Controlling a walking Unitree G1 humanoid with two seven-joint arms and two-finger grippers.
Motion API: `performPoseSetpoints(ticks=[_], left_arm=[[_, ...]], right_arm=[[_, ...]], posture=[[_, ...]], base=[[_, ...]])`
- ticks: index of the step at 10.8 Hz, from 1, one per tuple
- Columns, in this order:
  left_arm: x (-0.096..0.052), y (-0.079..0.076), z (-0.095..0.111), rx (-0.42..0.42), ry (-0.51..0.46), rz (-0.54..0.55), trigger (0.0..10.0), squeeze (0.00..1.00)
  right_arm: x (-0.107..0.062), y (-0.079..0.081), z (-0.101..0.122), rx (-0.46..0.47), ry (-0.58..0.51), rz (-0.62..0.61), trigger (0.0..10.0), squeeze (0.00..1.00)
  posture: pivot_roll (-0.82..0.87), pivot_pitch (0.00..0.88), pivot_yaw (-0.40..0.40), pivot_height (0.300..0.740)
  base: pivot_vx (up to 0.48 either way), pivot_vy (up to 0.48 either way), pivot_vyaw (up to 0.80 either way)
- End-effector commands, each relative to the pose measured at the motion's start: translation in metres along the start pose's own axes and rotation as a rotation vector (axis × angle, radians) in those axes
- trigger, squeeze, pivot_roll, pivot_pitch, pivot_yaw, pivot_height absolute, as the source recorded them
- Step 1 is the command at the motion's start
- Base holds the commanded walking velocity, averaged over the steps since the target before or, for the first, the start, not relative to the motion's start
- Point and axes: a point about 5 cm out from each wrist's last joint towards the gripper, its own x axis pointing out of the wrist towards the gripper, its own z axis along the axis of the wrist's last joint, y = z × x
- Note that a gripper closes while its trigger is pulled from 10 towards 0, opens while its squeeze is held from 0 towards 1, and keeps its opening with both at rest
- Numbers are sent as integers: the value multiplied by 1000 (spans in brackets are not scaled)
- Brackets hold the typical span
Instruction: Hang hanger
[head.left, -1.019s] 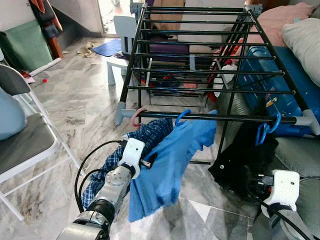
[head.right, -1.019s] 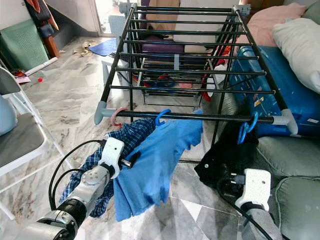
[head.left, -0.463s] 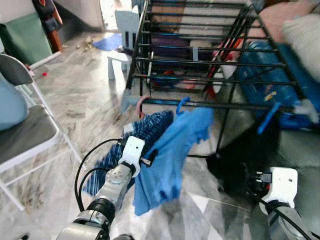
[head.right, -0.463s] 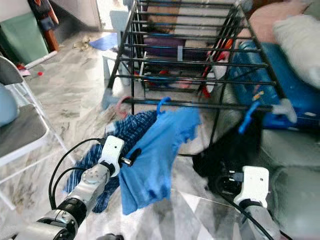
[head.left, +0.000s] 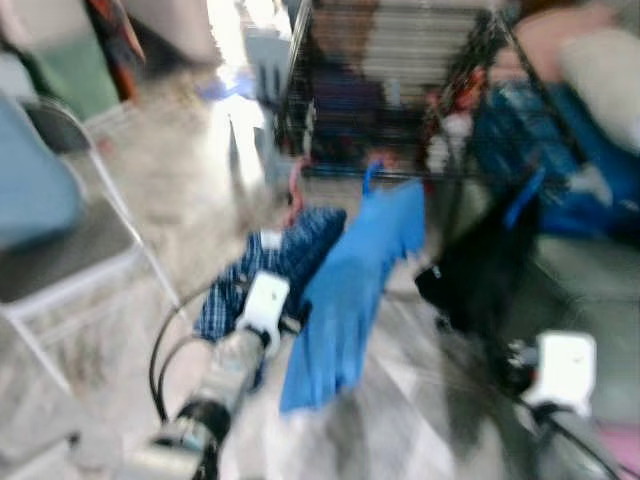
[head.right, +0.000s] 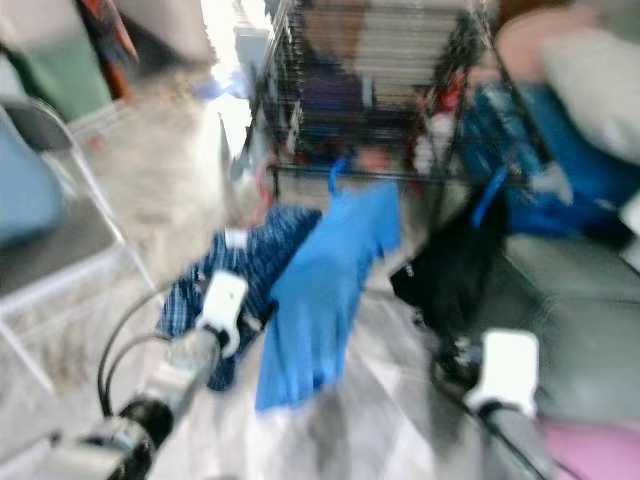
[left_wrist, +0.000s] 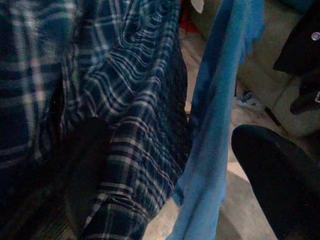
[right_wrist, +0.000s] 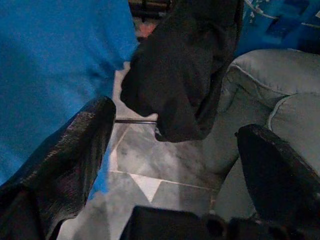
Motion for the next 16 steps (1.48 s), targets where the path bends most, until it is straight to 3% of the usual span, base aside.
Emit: performPoseSetpoints(ticks=[1, 6, 10, 11, 12, 16], left_arm=[[0, -1, 0, 6, 8, 2, 10000, 0], [1, 2, 1, 14, 8, 22, 10000, 0], [1, 17, 4, 31, 4, 88, 10000, 0], [0, 21, 5, 40, 5, 105, 10000, 0], [0, 26, 5, 48, 11, 134, 10000, 0], [2, 24, 7, 78, 20, 121, 10000, 0]], right_arm=[[0, -4, 2, -15, -3, -9, 10000, 1000], [4, 0, -4, -8, 13, 7, 10000, 1000], [11, 4, -6, 11, 4, 25, 10000, 902], [13, 7, -5, 29, -16, 36, 10000, 647], [15, 11, -1, 42, -48, 52, 10000, 298], [20, 14, -3, 36, -58, 53, 10000, 82]], posture=[[-57, 0, -12, 740], [-46, 0, -13, 740], [-23, 0, -7, 740], [-18, 0, -6, 740], [-15, 0, -4, 740], [-22, 0, 13, 740]], base=[[-240, 0, 0], [-266, 0, 0], [-202, 0, 0], [0, 0, 0], [0, 0, 0], [0, 0, 600]])
